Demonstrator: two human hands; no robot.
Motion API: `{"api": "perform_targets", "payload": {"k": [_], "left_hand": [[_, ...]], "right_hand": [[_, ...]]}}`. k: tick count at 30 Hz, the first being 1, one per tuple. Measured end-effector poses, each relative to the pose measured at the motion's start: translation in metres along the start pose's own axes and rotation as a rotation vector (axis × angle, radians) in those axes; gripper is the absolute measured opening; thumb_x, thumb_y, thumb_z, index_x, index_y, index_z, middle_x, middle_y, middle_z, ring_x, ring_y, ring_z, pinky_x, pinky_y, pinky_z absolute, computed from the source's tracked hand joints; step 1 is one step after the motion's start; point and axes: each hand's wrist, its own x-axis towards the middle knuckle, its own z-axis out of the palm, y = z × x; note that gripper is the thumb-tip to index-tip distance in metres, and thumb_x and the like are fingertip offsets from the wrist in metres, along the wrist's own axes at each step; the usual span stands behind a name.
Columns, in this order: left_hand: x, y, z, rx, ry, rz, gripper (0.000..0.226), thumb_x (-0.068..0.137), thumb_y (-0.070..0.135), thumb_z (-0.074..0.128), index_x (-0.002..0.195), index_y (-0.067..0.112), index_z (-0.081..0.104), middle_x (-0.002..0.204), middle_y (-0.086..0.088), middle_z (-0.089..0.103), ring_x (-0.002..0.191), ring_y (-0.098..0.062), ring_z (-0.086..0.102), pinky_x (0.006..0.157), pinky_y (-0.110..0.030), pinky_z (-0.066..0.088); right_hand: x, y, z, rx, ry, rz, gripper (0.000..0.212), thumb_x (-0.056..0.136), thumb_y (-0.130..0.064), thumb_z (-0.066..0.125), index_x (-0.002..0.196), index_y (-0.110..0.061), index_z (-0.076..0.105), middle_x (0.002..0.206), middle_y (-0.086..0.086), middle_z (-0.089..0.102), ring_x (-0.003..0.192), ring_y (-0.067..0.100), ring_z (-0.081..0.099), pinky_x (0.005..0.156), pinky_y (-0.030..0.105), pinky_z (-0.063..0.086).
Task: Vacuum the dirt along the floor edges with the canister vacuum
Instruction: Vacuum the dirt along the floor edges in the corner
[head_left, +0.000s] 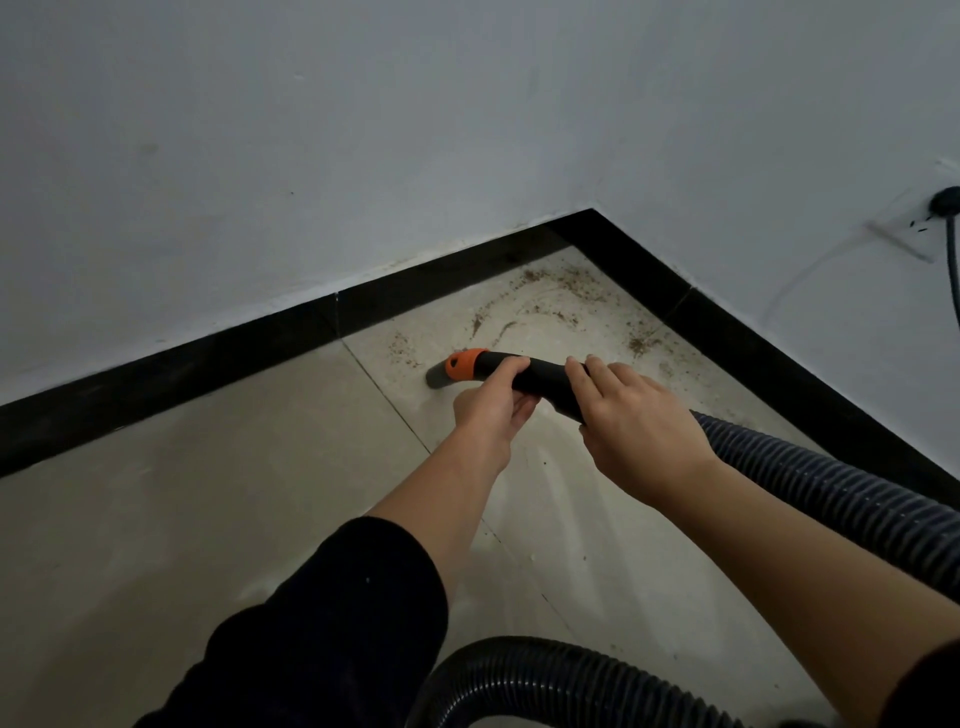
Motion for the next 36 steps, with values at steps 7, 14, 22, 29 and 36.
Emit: {"api": "perform_targets", "payload": {"k": [7, 14, 22, 29, 36], "left_hand": [[0.003, 0.003, 0.002, -0.015, -0.007, -0.004, 0.041, 0.085, 0.017, 0.074, 0.119, 0.001, 0.06, 0.096, -0.013, 0.072, 0.08, -0.014, 0.07, 0.063, -0.016, 0.056], [0.008, 0.006, 0.0, -0.021, 0.003, 0.006, 0.041, 0.084, 0.018, 0.075, 0.118, 0.0, 0.06, 0.099, -0.015, 0.072, 0.081, -0.014, 0.07, 0.067, -0.018, 0.057], [0.012, 0.01, 0.0, -0.008, 0.009, 0.029, 0.034, 0.084, 0.018, 0.075, 0.111, 0.002, 0.061, 0.098, -0.014, 0.072, 0.083, -0.015, 0.071, 0.071, -0.019, 0.057], [0.01, 0.012, 0.0, 0.0, 0.043, 0.043, 0.027, 0.085, 0.015, 0.074, 0.105, 0.004, 0.06, 0.098, -0.015, 0.071, 0.084, -0.016, 0.07, 0.085, -0.025, 0.057], [0.008, 0.018, -0.003, 0.006, 0.07, 0.057, 0.023, 0.086, 0.015, 0.073, 0.102, 0.005, 0.059, 0.096, -0.015, 0.071, 0.081, -0.016, 0.07, 0.085, -0.026, 0.057]], "right_hand": [[0.005, 0.001, 0.002, -0.023, -0.004, 0.004, 0.068, 0.071, -0.012, 0.078, 0.131, 0.004, 0.052, 0.114, 0.019, 0.063, 0.087, 0.03, 0.064, 0.074, 0.037, 0.055], [0.01, -0.001, 0.005, -0.024, 0.019, 0.007, 0.069, 0.067, -0.011, 0.081, 0.129, 0.004, 0.054, 0.111, 0.019, 0.065, 0.085, 0.031, 0.065, 0.07, 0.037, 0.055], [0.015, -0.004, 0.005, -0.031, 0.033, 0.014, 0.069, 0.07, -0.012, 0.079, 0.132, 0.003, 0.053, 0.115, 0.019, 0.064, 0.089, 0.03, 0.064, 0.073, 0.036, 0.055], [0.017, -0.007, 0.009, -0.016, 0.091, 0.018, 0.073, 0.059, -0.012, 0.086, 0.125, 0.004, 0.058, 0.105, 0.017, 0.066, 0.078, 0.029, 0.064, 0.063, 0.033, 0.054], [0.021, -0.012, 0.01, -0.002, 0.111, 0.018, 0.075, 0.057, -0.013, 0.087, 0.124, 0.003, 0.059, 0.105, 0.018, 0.067, 0.079, 0.028, 0.065, 0.064, 0.033, 0.054]]}}
